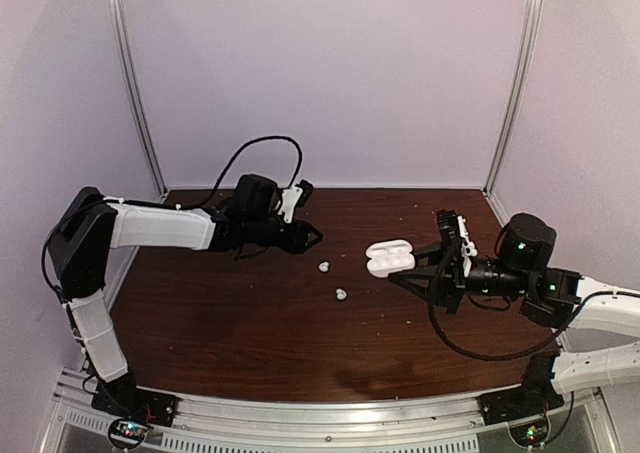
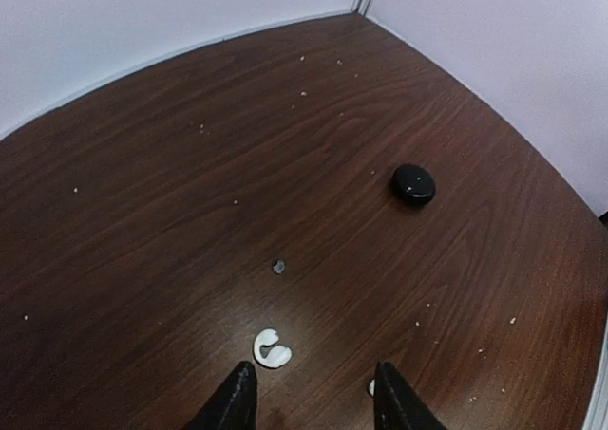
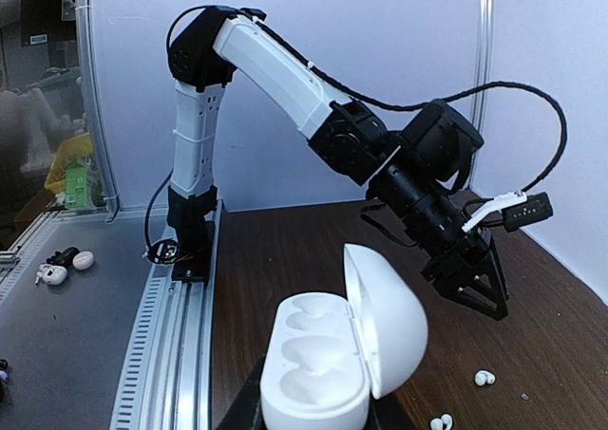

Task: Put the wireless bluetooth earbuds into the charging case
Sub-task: Pick up the right earbud from the center of the board.

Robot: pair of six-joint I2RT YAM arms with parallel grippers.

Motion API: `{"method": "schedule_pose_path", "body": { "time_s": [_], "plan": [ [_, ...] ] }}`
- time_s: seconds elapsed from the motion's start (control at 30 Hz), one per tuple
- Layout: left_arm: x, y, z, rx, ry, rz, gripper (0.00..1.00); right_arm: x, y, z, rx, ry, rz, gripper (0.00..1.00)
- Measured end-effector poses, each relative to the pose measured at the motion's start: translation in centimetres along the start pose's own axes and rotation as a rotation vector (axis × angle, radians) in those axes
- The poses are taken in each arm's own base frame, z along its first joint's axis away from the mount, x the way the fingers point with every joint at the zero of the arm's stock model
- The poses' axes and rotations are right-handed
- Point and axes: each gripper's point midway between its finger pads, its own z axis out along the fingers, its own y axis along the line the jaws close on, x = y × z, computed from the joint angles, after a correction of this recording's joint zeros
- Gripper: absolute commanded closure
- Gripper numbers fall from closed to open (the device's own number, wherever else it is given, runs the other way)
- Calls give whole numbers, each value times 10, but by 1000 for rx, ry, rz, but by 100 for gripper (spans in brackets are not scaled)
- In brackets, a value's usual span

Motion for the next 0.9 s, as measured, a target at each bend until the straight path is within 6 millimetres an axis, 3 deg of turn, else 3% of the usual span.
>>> {"method": "schedule_pose_path", "body": {
  "time_s": [0.13, 0.3, 0.9],
  "plan": [
    [26, 21, 33, -61, 83, -65, 60, 1, 0, -1, 0, 1, 0, 100],
    [43, 35, 59, -98, 137, -116, 63, 1, -1, -1, 4, 0, -1, 100],
    [88, 51, 80, -151, 269, -198, 65, 0, -1, -2, 6, -4, -5, 100]
  ]
}}
